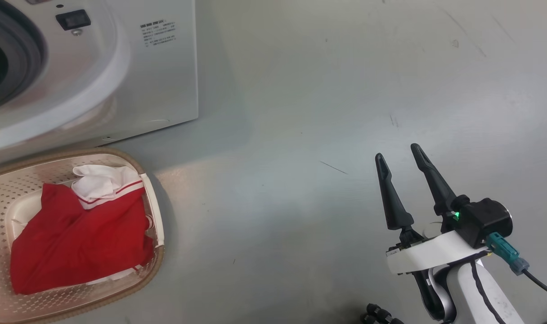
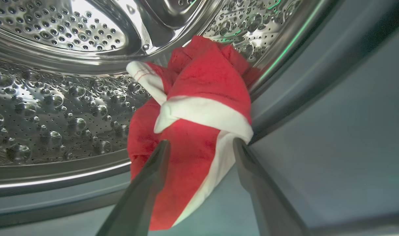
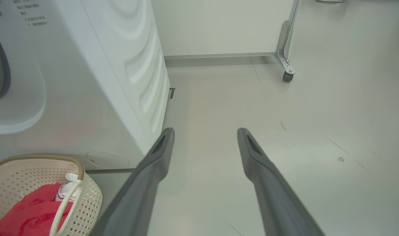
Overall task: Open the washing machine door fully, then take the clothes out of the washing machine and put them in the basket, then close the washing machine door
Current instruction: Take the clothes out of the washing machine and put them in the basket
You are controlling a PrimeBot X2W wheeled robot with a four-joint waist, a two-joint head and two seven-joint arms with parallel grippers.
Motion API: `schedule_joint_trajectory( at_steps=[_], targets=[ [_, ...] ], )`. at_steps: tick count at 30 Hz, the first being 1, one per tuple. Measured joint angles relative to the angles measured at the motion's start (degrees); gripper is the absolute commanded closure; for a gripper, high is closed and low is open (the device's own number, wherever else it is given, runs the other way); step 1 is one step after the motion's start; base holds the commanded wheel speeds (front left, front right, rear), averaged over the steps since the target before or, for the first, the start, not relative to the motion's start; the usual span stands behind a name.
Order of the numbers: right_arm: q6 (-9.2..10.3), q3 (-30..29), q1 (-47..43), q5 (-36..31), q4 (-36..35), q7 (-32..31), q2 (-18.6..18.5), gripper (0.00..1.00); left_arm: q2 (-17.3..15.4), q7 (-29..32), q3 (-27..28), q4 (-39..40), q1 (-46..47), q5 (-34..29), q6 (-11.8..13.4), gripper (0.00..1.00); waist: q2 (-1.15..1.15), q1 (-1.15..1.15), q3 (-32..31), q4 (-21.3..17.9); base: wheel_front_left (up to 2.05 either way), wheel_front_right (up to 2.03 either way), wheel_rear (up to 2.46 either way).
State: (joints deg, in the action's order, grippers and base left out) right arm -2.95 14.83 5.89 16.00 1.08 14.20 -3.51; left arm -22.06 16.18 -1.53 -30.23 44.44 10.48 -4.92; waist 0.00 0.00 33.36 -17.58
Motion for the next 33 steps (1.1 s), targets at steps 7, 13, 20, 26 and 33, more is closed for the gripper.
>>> schedule_joint_trajectory(
  at_steps=[7, 13, 20, 26, 33],
  targets=[
    [0.01, 0.0, 0.5, 0.0, 0.4, 0.0, 0.1, 0.0, 0.0, 1.5, 0.3, -3.6, 2.7, 0.0, 0.0, 0.0, 0.0, 0.0, 0.5, -0.4, 0.0, 0.0, 0.0],
    [0.01, 0.0, 0.8, 0.0, 0.7, 0.1, 0.2, 0.0, 0.1, 2.7, 0.9, -6.3, 4.4, 0.1, 0.1, 0.0, 0.0, 0.0, 0.8, -0.7, 0.0, 0.0, 0.0],
    [0.01, 0.1, 1.3, 0.0, 0.8, 0.1, 0.3, 0.0, 0.4, 3.4, 1.2, -8.3, 5.5, 1.0, 0.1, 1.0, 0.0, 0.0, 1.0, -0.9, 0.0, 0.0, 0.0],
    [0.05, -0.2, 1.9, 0.0, 0.8, 0.1, 0.5, 0.0, 1.0, 2.5, 1.1, -9.4, 5.9, 1.0, 0.1, 1.0, 0.0, 0.0, 0.7, -0.9, 0.0, 0.0, 0.0],
    [0.08, -0.9, 1.9, 0.0, 0.9, 0.1, 0.5, 0.0, 1.7, -1.7, 0.9, -11.0, 6.2, 0.9, 0.6, 1.0, 0.0, 0.0, -0.4, 0.0, 0.0, 0.0, 0.0]
  ],
)
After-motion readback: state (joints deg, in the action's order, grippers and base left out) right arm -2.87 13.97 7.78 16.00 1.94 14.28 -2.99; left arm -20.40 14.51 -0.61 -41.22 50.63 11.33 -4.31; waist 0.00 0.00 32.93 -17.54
